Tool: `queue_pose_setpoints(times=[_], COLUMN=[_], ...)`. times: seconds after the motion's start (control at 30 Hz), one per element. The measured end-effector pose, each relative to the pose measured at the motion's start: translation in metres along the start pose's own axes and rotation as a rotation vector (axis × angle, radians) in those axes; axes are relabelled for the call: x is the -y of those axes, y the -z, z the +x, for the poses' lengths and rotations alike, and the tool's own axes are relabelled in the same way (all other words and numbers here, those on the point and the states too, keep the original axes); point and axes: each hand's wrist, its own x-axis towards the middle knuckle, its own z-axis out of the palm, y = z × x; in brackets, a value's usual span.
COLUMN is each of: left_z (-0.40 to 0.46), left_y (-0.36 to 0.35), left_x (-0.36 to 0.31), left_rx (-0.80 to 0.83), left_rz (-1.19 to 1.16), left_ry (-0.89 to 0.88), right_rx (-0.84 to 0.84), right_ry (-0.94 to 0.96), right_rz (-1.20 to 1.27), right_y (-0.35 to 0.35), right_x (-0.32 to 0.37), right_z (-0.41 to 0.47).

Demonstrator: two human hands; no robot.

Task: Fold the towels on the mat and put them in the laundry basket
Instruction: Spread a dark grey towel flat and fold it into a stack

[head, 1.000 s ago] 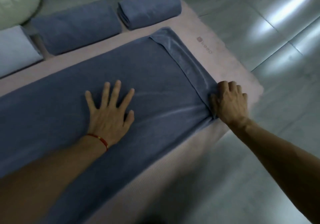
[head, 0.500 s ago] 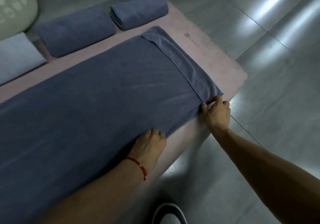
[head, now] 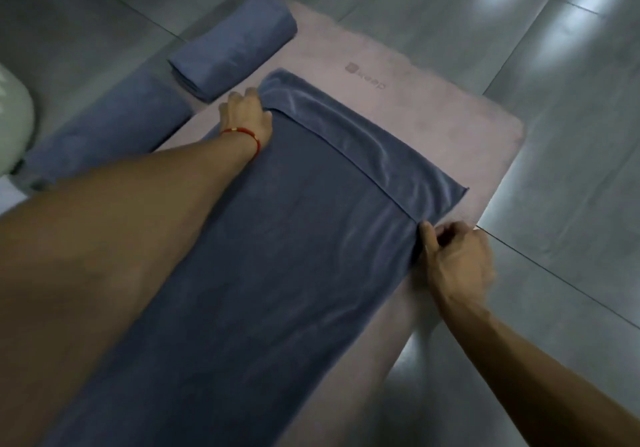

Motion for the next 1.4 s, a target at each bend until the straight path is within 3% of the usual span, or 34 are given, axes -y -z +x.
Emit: queue_pose_setpoints(times=[0.23,0.33,0.43,0.6,0.7,0.77,0.83,0.9,1.13,1.3,1.4], left_z=[0.040,0.053,0.071,0.054,0.019,0.013,0.024,0.035,0.052,-0.011,-0.101], left_y=[-0.016,-0.017,-0.010,-0.008,-0.022,-0.035,-0.044,-0.051,-0.036,-0.038,-0.037], left_x=[-0.007,0.006,0.019,0.011,-0.004,-0.014,-0.014,-0.006,-0.002,-0.016,0.028], left_rx=[-0.100,-0.122,-0.163,-0.144,-0.232,-0.112,0.076,0.141,0.267,0.127,0.099], left_rz=[0.112,0.045,-0.043,0.117,0.226,0.228,0.193,0.203,0.261,0.285,0.191], left_ry=[0.157,0.251,0.297,0.093,-0.280,-0.399,-0.287,-0.215,-0.236,-0.108,-0.302], right_rx=[0.043,0.088,0.017,0.053,-0.079,-0.061,0.065,0.157,0.142,0.189,0.254], right_ry=[-0.150,-0.109,0.011,-0.016,0.180,0.385,0.494,0.472,0.457,0.442,0.385], right_rz=[0.228,0.184,0.085,-0.014,-0.092,-0.214,-0.395,-0.505,-0.523,-0.532,-0.621], right_y=[-0.005,0.002,0.004,0.008,0.016,0.012,0.000,-0.014,-0.023,-0.022,-0.013], right_x=[0.003,-0.001,-0.013,-0.008,0.001,0.015,0.021,0.016,0.010,0.011,0.021], right_z=[0.011,0.013,0.014,0.010,0.012,0.021,0.036,0.047,0.051,0.055,0.055])
